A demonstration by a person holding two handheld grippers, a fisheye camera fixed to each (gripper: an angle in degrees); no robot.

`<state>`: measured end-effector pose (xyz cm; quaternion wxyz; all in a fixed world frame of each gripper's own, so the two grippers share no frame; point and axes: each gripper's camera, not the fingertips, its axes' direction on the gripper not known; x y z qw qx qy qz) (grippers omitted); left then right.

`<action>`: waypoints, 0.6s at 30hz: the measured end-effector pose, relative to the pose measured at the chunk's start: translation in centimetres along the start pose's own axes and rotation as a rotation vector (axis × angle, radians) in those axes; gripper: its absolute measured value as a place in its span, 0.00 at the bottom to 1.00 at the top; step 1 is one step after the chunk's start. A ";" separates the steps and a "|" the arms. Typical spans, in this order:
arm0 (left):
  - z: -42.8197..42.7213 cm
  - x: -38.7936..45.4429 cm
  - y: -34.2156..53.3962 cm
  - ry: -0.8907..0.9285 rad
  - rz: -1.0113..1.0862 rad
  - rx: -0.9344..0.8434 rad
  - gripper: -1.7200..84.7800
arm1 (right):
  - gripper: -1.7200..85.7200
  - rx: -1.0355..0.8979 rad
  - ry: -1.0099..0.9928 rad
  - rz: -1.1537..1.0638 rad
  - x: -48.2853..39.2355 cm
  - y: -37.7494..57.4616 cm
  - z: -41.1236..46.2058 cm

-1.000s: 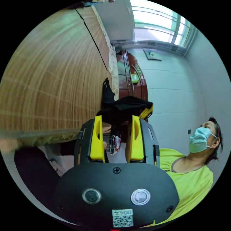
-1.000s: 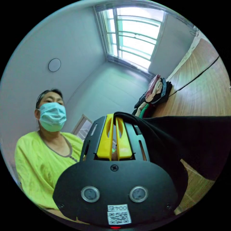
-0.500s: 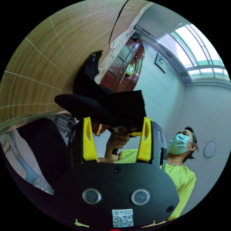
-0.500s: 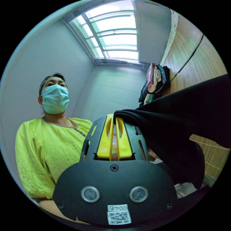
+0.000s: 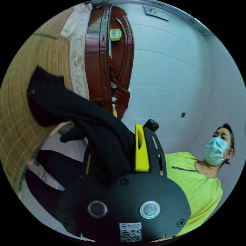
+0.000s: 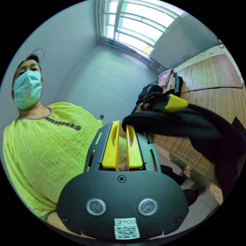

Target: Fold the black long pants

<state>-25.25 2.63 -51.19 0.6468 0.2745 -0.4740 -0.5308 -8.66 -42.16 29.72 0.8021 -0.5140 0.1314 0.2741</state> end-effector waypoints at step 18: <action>5.9 21.4 10.7 0.282 0.738 0.145 0.11 | 0.32 -0.117 -0.134 0.673 17.8 -12.4 7.7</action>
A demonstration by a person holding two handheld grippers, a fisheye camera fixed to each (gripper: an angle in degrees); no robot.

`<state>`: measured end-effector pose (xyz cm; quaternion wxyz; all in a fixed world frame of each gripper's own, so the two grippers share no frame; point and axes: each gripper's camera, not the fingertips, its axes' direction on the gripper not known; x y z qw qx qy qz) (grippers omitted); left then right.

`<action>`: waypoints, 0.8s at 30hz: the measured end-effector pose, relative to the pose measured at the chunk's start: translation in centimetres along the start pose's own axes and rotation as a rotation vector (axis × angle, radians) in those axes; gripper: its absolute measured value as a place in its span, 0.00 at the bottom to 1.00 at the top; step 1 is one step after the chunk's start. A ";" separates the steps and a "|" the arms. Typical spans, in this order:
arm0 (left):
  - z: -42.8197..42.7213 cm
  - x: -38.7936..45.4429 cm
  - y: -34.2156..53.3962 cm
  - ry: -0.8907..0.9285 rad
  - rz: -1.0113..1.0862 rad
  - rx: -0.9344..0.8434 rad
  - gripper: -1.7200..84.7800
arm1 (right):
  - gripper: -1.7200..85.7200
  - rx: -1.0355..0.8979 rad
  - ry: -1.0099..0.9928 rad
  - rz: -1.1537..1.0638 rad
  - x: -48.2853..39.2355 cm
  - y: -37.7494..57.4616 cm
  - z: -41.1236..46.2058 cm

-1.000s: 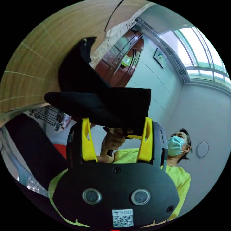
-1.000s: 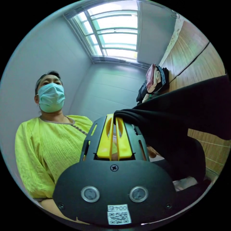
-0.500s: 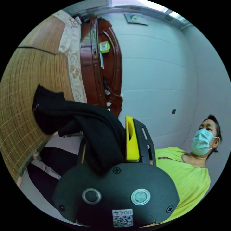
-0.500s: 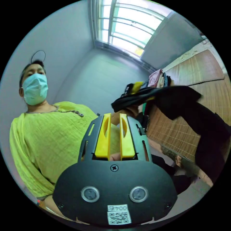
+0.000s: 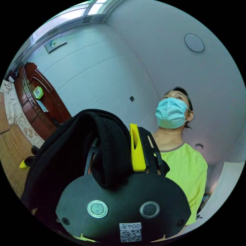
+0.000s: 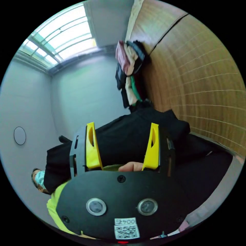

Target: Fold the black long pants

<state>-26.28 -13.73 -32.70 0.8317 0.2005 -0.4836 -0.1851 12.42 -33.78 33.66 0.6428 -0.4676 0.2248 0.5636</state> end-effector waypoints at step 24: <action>3.2 -10.1 11.1 -0.459 0.123 0.278 0.10 | 0.01 0.282 -0.039 -0.234 -10.5 0.8 2.4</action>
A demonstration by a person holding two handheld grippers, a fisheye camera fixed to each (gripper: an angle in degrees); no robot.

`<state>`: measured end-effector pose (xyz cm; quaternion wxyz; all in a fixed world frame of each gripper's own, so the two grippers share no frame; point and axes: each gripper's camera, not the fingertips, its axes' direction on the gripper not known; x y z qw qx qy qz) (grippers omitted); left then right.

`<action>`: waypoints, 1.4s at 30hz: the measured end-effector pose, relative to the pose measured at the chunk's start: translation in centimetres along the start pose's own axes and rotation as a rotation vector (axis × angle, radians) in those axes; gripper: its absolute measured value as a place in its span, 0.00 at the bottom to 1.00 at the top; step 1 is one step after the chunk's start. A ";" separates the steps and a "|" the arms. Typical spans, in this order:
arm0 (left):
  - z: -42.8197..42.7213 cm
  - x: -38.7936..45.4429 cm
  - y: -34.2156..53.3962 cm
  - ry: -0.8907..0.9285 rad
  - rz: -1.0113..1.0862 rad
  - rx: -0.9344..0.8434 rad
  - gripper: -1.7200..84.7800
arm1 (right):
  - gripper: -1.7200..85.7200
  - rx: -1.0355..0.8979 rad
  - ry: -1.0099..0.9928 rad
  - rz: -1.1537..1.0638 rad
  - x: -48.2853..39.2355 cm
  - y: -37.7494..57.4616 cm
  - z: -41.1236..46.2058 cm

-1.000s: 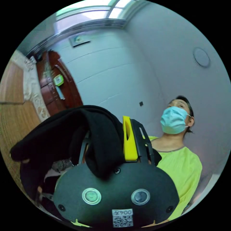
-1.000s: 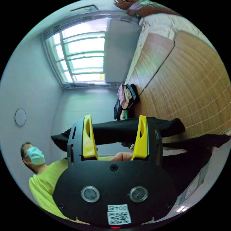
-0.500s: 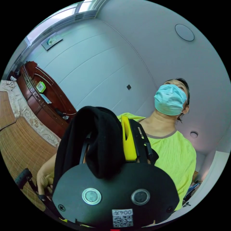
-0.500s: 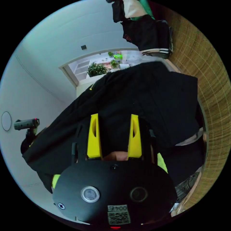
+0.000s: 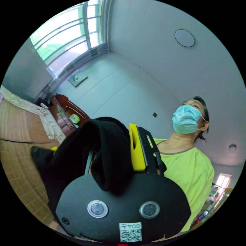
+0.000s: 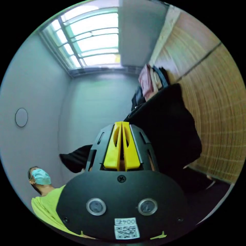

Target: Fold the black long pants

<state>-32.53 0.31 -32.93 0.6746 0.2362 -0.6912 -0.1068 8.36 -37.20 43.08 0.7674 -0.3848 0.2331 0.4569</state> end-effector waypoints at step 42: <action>48.9 -46.2 52.5 -0.520 -0.455 -0.245 0.10 | 0.22 -0.127 0.538 0.061 6.2 8.8 1.6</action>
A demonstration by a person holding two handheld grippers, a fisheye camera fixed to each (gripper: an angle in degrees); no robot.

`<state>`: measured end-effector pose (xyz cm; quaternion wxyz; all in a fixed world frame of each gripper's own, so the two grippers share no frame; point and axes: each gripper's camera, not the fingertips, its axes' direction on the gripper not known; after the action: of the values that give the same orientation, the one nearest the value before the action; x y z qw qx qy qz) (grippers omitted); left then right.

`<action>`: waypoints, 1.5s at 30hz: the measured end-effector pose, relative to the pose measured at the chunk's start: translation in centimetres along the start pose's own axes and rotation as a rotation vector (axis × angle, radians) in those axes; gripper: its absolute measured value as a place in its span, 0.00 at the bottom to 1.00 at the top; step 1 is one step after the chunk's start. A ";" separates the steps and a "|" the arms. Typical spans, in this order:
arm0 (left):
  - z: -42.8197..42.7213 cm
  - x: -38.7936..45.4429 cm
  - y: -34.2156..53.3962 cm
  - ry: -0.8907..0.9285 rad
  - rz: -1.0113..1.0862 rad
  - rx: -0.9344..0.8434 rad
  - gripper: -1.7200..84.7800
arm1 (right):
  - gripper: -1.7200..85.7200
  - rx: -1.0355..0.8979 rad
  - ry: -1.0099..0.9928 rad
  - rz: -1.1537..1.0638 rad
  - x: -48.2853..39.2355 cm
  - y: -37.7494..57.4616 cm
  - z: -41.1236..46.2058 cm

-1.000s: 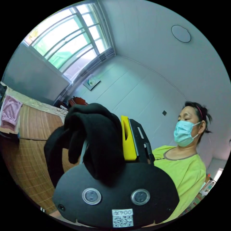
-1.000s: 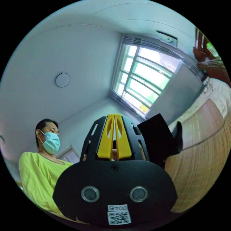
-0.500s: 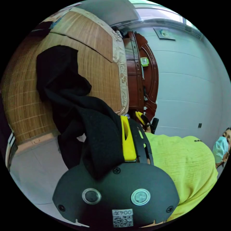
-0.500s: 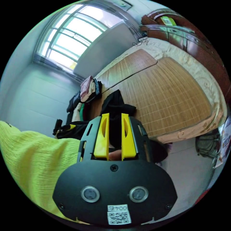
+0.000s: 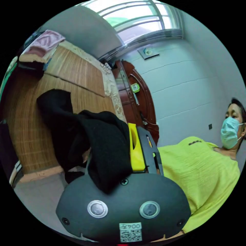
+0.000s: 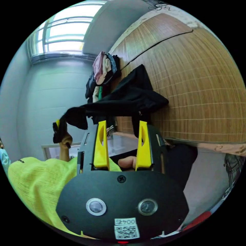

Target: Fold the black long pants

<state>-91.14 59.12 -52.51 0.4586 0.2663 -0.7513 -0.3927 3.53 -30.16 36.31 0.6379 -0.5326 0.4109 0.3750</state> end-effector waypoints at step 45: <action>39.7 63.0 26.8 0.035 0.911 0.356 0.10 | 0.29 -0.302 -1.046 -0.492 6.8 -30.3 -18.8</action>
<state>-155.39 39.67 -10.61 0.5438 -0.0083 -0.8391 -0.0129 31.58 -53.02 39.49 0.7407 -0.4415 -0.1512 0.4832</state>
